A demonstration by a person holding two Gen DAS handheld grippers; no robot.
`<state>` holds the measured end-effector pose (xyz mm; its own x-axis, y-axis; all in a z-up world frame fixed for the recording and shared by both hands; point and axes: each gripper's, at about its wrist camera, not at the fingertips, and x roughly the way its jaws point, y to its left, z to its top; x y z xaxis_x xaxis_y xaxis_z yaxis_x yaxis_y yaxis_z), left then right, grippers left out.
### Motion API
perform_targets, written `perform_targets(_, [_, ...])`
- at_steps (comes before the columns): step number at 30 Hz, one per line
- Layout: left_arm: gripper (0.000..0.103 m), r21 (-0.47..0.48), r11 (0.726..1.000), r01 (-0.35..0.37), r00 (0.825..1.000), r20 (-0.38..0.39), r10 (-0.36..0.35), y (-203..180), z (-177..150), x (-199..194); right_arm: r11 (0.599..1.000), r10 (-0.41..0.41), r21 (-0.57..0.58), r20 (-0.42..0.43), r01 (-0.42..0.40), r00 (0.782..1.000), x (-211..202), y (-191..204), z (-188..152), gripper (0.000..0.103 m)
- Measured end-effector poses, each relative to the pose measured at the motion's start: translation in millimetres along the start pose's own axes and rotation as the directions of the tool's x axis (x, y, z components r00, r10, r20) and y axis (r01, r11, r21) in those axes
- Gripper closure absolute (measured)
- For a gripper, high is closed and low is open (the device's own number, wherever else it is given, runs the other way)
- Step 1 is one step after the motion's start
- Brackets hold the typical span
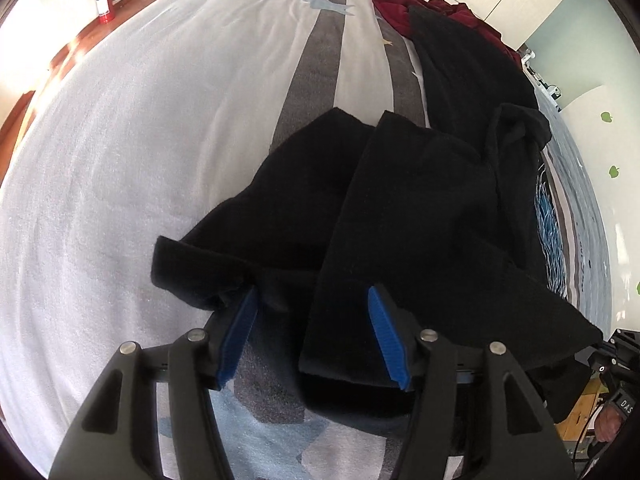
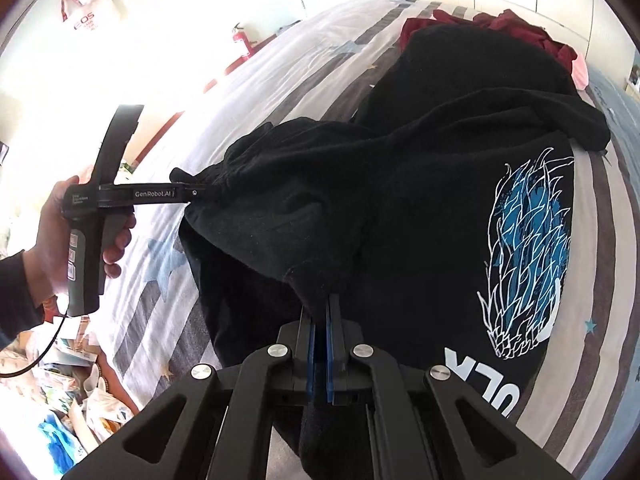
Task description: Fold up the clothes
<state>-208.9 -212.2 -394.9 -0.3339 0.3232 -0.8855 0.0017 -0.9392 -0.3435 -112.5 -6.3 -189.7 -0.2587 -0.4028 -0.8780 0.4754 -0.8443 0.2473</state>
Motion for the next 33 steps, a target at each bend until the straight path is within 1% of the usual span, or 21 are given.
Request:
perform_targets(5, [0.048, -0.041, 0.999, 0.027, 0.999, 0.028, -0.026, 1, 2, -5, 1.0, -0.018, 0.014, 0.024, 0.018, 1.0, -5, -8, 12, 0.1])
perform_targets(7, [0.048, -0.063, 0.997, 0.036, 0.998, 0.048, -0.033, 1, 5, -9, 1.0, -0.03, 0.003, 0.031, 0.03, 0.999, -11, -13, 19, 0.1])
perform_targets(10, [0.048, -0.071, 0.997, 0.041, 0.998, 0.057, -0.037, -2, 6, -10, 1.0, -0.03, -0.005, 0.037, 0.031, 0.999, -19, -19, 28, 0.1])
perform_targets(14, [0.048, -0.084, 0.995, 0.048, 0.998, 0.049, -0.044, -6, 1, -8, 1.0, -0.026, -0.014, 0.045, 0.027, 0.999, -29, -25, 38, 0.1])
perform_targets(20, [0.048, -0.118, 0.991, 0.069, 0.997, 0.042, -0.064, -3, -7, -5, 1.0, -0.019, -0.001, 0.055, 0.019, 0.998, -22, -17, 44, 0.1])
perform_targets(23, [0.048, -0.144, 0.984, 0.105, 0.994, 0.041, -0.101, 2, -13, -6, 1.0, -0.016, 0.007, 0.061, 0.016, 0.998, -19, -16, 49, 0.1])
perform_targets(25, [0.048, -0.149, 0.982, 0.116, 0.993, 0.036, -0.112, 3, -17, -6, 1.0, -0.015, 0.011, 0.068, 0.014, 0.998, -18, -16, 52, 0.1])
perform_targets(27, [0.048, -0.125, 0.986, 0.111, 0.994, 0.029, -0.108, -2, -21, -6, 1.0, -0.01, 0.016, 0.073, 0.009, 0.997, -16, -15, 55, 0.1])
perform_targets(30, [0.048, -0.045, 0.995, 0.093, 0.995, 0.037, -0.092, -20, -22, -6, 1.0, -0.003, 0.017, 0.077, 0.002, 0.997, -14, -12, 57, 0.1])
perform_targets(33, [0.049, 0.036, 0.997, 0.071, 0.996, 0.045, -0.072, -41, -21, -3, 1.0, 0.003, 0.015, 0.074, -0.004, 0.997, -11, -8, 56, 0.1])
